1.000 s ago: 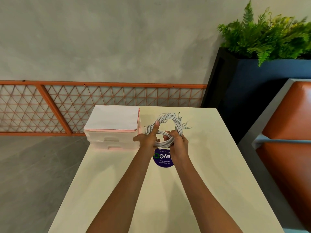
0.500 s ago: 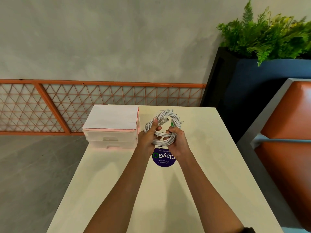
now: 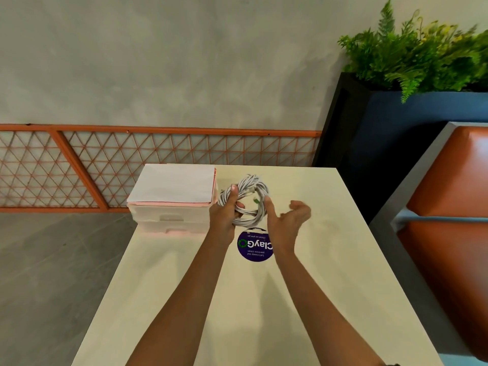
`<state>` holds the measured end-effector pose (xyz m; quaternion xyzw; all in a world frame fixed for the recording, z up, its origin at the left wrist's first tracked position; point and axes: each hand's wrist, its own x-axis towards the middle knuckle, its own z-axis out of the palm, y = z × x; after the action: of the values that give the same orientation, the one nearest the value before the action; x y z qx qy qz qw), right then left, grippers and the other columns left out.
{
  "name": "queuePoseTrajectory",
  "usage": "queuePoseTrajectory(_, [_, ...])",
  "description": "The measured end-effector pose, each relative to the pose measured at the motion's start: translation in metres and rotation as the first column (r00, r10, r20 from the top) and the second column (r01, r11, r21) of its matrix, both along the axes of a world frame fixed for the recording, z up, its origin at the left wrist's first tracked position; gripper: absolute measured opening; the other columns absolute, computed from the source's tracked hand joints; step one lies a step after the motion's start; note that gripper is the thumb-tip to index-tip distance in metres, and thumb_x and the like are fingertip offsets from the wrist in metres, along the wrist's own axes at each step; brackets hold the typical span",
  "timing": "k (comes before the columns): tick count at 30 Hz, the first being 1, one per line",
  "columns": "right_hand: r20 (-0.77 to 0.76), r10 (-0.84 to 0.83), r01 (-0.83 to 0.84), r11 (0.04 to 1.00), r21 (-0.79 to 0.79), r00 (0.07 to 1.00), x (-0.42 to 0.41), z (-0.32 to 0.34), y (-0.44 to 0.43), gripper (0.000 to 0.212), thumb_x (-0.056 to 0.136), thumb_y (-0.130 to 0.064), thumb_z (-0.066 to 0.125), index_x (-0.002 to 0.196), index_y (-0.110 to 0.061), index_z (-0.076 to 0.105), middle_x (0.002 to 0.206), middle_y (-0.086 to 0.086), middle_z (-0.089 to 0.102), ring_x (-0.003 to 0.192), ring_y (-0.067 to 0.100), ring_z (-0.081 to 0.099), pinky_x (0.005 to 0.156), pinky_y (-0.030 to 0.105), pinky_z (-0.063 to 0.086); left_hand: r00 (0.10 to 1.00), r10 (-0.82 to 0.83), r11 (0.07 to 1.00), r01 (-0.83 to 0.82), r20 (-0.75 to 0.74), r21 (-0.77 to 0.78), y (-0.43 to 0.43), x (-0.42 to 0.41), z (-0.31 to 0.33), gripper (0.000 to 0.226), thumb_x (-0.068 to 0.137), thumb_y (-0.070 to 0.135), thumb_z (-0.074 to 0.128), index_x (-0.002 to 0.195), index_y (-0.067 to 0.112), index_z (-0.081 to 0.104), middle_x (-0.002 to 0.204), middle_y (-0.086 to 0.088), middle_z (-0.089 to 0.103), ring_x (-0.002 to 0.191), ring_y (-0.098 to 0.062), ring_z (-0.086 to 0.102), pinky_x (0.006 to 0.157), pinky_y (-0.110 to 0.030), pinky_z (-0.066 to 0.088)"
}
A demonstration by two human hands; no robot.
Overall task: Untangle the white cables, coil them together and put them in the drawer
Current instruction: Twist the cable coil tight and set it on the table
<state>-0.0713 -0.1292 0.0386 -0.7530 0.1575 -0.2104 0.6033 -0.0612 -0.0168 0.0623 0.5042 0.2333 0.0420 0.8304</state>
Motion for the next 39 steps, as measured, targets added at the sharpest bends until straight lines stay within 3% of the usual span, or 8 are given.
queuePoseTrajectory(2, [0.219,0.14,-0.089,0.97,-0.226,0.966,-0.005,0.0,-0.004,0.043,0.082,-0.034,0.072,0.107,-0.012,0.046,0.106,-0.007,0.044,0.095,0.012,0.045,0.087,0.032,0.044,0.999,0.033,0.999,-0.033,-0.003,0.012,0.005,0.001,-0.004,0.024,0.088,0.027,0.067,0.074,0.009,0.06,0.046,0.004,0.06,0.044,-0.006,0.058,0.053,-0.022,0.052])
queuePoseTrajectory(6, [-0.07,0.675,-0.653,0.675,-0.344,0.734,-0.002,0.022,-0.006,0.018,0.085,-0.028,0.07,0.094,-0.017,0.06,0.088,-0.01,0.062,0.066,0.005,0.053,0.061,0.009,0.041,1.0,0.017,1.0,-0.017,-0.012,0.024,0.01,0.001,-0.009,0.026,0.086,0.03,0.068,0.076,0.008,0.062,0.063,-0.003,0.064,0.059,-0.016,0.063,0.061,-0.028,0.055])
queuePoseTrajectory(13, [-0.453,0.691,-0.823,0.428,-0.373,0.564,0.014,0.04,-0.002,0.033,0.088,-0.037,0.064,0.107,-0.011,0.058,0.102,0.001,0.062,0.082,0.01,0.055,0.063,0.01,0.038,0.996,-0.093,0.991,0.093,-0.001,0.094,0.018,-0.002,-0.01,0.03,0.088,0.033,0.065,0.07,0.01,0.061,0.047,0.005,0.058,0.044,-0.008,0.056,0.049,-0.022,0.049])
queuePoseTrajectory(18, [-0.473,0.728,-0.852,0.303,-0.427,0.496,0.013,0.042,0.001,0.03,0.097,-0.03,0.051,0.122,-0.013,0.057,0.112,0.005,0.063,0.097,0.019,0.058,0.085,0.028,0.046,0.984,-0.175,0.978,0.171,0.021,0.122,0.022,0.0,-0.009,0.042,0.082,0.041,0.07,0.099,0.002,0.071,0.092,-0.011,0.074,0.085,-0.025,0.072,0.076,-0.035,0.058])
queuePoseTrajectory(25, [-0.193,0.774,-0.779,0.518,-0.352,0.602,0.004,0.026,-0.008,0.006,0.098,-0.022,0.051,0.092,-0.021,0.053,0.081,-0.012,0.049,0.072,-0.003,0.049,0.068,0.018,0.037,0.971,-0.232,0.965,0.223,0.051,0.141,0.023,0.0,-0.004,0.04,0.085,0.043,0.064,0.104,0.007,0.069,0.097,-0.012,0.074,0.085,-0.025,0.071,0.073,-0.034,0.059])
queuePoseTrajectory(29, [-0.209,0.798,-0.825,0.553,-0.12,0.565,-0.003,0.028,-0.008,0.015,0.1,-0.029,0.045,0.091,-0.031,0.058,0.087,-0.008,0.063,0.082,0.006,0.058,0.079,0.023,0.046,0.974,-0.222,0.964,0.213,0.043,0.162,0.025,0.002,-0.006,0.038,0.088,0.045,0.06,0.098,0.01,0.069,0.088,-0.009,0.073,0.073,-0.023,0.067,0.063,-0.029,0.055])
queuePoseTrajectory(32, [-0.248,0.78,-0.818,0.559,-0.138,0.575,-0.004,0.033,-0.003,0.021,0.1,-0.036,0.042,0.09,-0.03,0.058,0.081,-0.013,0.06,0.076,0.003,0.056,0.075,0.024,0.047,0.981,-0.186,0.967,0.175,0.044,0.185,0.024,0.003,-0.011,0.037,0.092,0.043,0.056,0.098,0.007,0.067,0.081,-0.006,0.07,0.065,-0.016,0.062,0.051,-0.021,0.049])
queuePoseTrajectory(39, [-0.165,0.72,-0.739,0.663,-0.123,0.674,-0.004,0.029,0.002,0.025,0.102,-0.026,0.038,0.092,-0.012,0.057,0.077,-0.01,0.057,0.072,0.002,0.053,0.067,0.01,0.042,0.988,-0.149,0.945,0.134,0.027,0.297,0.021,0.006,-0.015,0.067,0.08,0.061,0.06,0.112,0.003,0.062,0.1,-0.015,0.071,0.085,-0.026,0.072,0.069,-0.034,0.059])
